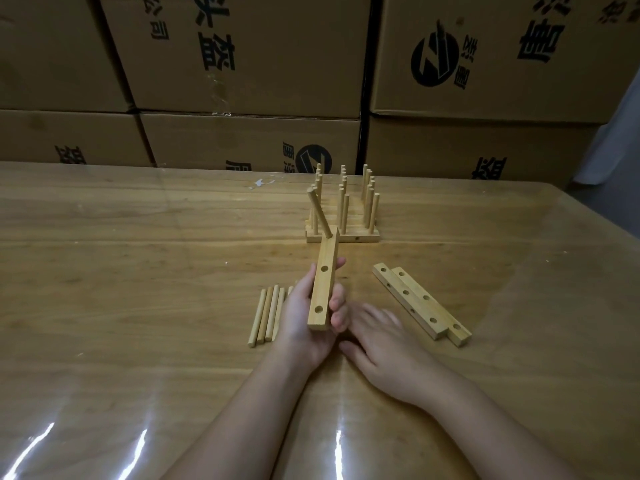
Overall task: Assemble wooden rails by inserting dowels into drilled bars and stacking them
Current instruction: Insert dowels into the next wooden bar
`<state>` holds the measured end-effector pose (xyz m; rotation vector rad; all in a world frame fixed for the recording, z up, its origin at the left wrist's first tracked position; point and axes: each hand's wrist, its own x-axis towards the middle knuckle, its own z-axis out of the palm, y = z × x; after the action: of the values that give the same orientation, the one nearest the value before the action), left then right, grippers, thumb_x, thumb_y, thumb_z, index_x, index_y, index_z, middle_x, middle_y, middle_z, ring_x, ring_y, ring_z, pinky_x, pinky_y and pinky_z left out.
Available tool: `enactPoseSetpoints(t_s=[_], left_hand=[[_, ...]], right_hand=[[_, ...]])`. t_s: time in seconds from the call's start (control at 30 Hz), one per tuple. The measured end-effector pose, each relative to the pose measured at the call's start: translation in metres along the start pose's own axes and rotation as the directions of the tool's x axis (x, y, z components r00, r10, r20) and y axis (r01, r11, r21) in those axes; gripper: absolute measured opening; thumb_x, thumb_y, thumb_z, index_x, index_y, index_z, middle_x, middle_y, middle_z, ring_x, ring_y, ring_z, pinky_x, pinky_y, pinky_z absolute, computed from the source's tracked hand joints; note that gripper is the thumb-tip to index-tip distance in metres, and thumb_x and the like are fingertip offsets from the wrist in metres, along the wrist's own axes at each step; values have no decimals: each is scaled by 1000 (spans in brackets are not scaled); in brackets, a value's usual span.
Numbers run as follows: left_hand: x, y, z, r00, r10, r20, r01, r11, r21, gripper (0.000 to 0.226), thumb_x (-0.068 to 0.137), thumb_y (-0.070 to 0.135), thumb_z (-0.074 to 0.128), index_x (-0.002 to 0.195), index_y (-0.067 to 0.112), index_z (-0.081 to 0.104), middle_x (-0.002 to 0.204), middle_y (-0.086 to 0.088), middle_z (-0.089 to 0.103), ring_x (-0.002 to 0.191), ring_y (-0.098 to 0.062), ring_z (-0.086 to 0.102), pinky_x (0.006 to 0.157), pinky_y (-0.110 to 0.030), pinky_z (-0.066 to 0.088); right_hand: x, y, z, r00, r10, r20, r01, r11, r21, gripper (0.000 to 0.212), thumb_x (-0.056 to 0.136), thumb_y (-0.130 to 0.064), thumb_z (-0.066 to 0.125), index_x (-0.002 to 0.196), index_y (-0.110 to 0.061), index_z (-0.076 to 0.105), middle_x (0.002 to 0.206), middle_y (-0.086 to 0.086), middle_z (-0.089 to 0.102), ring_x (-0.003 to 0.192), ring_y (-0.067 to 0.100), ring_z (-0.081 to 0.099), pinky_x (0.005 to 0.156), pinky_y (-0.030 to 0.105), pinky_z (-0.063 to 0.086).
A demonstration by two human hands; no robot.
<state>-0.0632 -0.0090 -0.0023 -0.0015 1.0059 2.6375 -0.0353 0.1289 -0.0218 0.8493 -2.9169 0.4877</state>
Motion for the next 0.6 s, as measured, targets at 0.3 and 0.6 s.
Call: enactPoseSetpoints(t_s=[0.3, 0.6], left_hand=[[-1, 15, -6, 999, -4, 40, 5, 999, -32, 39, 96, 40, 35, 113, 11, 55, 46, 2, 39, 29, -7, 36, 29, -15, 31], [3, 11, -11, 1000, 25, 13, -24, 998, -66, 39, 100, 40, 32, 112, 11, 56, 47, 3, 40, 31, -8, 38, 31, -18, 33]], right_hand=[[2, -2, -1, 987, -135, 84, 140, 989, -52, 44, 99, -41, 29, 142, -38, 26, 150, -17, 25, 140, 8, 10, 109, 26, -1], [0, -7, -2, 996, -46, -78, 38, 994, -100, 40, 92, -47, 32, 123, -30, 49, 133, -12, 40, 124, 10, 32, 103, 29, 26]])
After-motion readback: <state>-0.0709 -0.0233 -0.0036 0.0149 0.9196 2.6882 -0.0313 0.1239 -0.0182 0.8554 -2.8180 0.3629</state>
